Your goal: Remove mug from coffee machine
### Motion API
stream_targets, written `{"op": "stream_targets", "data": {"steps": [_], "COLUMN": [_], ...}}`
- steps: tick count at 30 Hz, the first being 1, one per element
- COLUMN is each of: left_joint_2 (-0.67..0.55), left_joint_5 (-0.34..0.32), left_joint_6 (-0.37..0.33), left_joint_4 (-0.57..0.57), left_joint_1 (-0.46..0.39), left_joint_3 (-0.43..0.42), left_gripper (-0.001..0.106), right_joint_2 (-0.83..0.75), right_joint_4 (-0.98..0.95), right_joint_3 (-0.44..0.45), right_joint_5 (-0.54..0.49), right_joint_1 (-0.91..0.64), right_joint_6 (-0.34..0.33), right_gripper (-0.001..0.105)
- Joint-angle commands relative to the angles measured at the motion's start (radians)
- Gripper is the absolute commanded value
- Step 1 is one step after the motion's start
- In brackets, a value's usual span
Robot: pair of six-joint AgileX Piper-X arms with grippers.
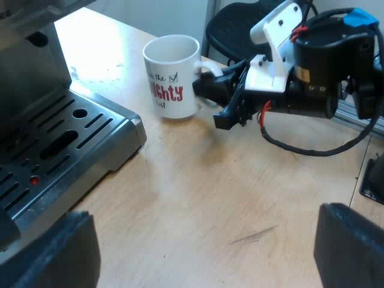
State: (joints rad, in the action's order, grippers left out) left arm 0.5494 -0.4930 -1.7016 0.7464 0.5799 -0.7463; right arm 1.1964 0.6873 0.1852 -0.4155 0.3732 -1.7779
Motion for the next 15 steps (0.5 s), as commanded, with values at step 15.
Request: {"op": "stream_targets", "data": {"steps": [15], "left_joint_2": [0.003], "left_joint_5": [-0.006], "left_joint_6": [-0.007], "left_joint_4": [-0.011], "left_joint_1": [0.003], "left_joint_3": [-0.008], "left_gripper": [0.087], "right_joint_2": [0.303], "right_joint_4": [0.267], "right_joint_3": [0.071], "right_joint_5": [-0.015], "right_joint_1": [-0.001], "right_joint_6": [-0.014], "right_gripper": [0.000]}}
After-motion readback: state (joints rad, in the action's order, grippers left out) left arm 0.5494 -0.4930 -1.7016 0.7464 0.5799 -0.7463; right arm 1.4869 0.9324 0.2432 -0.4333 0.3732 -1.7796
